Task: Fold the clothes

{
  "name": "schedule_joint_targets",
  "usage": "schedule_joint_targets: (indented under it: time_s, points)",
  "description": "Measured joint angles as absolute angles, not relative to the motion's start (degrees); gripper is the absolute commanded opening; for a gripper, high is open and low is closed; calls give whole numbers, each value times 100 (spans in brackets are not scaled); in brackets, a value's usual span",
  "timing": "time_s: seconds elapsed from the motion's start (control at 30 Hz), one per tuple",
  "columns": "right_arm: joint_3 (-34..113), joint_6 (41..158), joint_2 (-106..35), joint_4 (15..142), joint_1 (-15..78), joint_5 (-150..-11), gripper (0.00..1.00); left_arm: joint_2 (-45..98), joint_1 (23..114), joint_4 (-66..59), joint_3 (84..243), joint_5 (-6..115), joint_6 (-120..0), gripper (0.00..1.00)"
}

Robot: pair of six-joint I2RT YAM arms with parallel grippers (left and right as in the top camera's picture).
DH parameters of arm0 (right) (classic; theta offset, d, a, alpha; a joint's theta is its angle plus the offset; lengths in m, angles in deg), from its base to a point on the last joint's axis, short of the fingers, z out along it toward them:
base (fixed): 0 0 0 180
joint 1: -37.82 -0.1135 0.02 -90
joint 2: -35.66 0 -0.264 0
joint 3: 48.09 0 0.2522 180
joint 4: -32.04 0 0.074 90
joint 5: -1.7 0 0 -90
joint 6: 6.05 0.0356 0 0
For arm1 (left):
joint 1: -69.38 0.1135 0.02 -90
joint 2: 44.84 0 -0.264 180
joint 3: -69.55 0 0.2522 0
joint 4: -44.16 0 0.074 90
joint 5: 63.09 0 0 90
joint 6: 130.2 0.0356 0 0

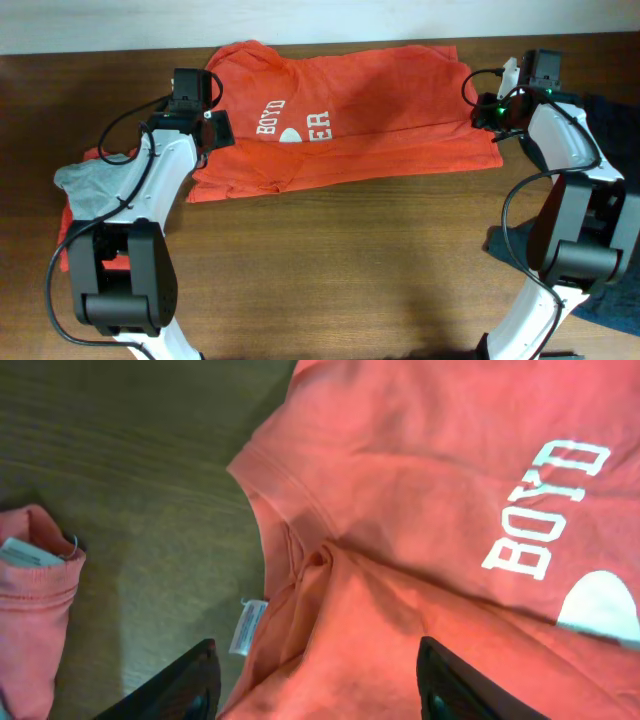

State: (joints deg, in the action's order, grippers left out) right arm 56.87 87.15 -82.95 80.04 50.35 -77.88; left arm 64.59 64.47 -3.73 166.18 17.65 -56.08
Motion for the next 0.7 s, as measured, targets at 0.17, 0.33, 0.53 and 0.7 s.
schedule_joint_targets:
  time_s: [0.17,0.33,0.53,0.7]
  points:
    - [5689,8713,-8295,8146,5035,-7788,47,6459,6447,-804,16616,1918,-5610,64]
    - [5689,8707,-8306,8345,5035,-7788,40,6472,6447,-1322,16607,2121,-5608,64]
    - [5689,8698,-8564,8463,5035,-7790,37,6479,6447,-942,16334,2250,-5610,63]
    - [5689,8663,-8822,8480,5035,-7808,39,6494,6447,-299,15824,2329,-5608,62]
